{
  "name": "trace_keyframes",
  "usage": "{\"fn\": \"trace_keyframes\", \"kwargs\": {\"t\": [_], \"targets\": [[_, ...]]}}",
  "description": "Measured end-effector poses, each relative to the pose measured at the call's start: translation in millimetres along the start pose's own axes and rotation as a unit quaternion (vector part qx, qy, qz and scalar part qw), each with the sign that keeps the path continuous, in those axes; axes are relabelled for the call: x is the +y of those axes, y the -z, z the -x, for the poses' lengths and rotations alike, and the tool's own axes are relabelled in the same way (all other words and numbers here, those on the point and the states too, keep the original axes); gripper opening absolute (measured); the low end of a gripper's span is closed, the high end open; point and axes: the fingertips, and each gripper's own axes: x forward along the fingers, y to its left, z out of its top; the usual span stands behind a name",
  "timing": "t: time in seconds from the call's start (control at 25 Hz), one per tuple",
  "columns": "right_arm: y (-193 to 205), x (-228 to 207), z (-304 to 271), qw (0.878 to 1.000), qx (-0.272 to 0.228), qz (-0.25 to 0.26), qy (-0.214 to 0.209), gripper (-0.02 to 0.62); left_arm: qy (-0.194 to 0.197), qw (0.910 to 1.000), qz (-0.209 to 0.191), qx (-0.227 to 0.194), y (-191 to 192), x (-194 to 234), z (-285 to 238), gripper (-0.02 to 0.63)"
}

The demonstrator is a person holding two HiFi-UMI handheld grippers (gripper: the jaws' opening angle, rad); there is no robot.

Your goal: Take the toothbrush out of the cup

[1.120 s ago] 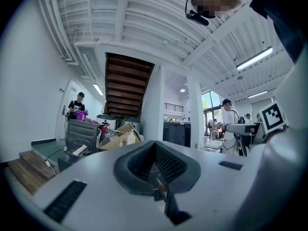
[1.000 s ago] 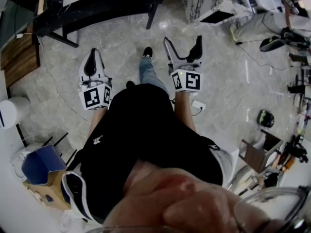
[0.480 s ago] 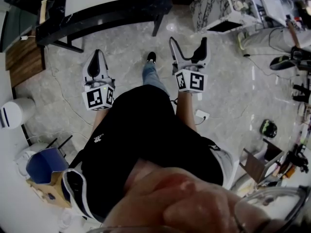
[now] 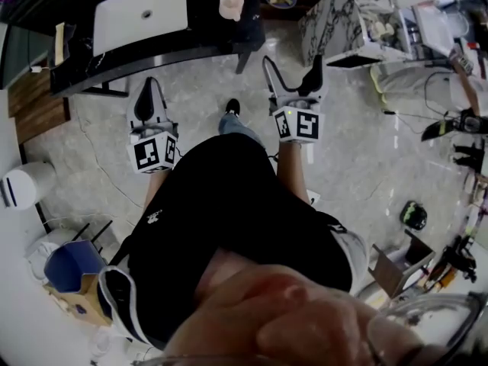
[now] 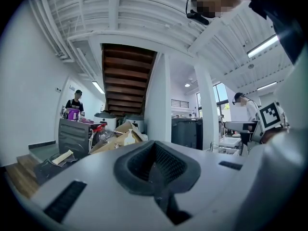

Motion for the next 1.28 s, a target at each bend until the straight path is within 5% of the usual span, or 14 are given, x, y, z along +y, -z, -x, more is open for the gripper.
{"fn": "trace_keyframes", "kwargs": {"t": [0.52,0.96,1.28], "targets": [[-1.6,-55.5,-117.9,0.998,0.004,-0.022,-0.056,0.513,-0.014,0.9999,-0.005,-0.004,-10.0,-39.4,-124.0,0.005],[7.4,-71.9,-148.7,0.997,0.011,-0.053,-0.056,0.512,-0.019,0.9997,0.0,0.017,-4.9,-41.1,-152.8,0.005],[65.5,-73.1,-170.0,0.991,0.048,-0.12,-0.037,0.512,-0.01,0.9998,0.0,0.02,1.2,-25.2,-165.1,0.005]]}}
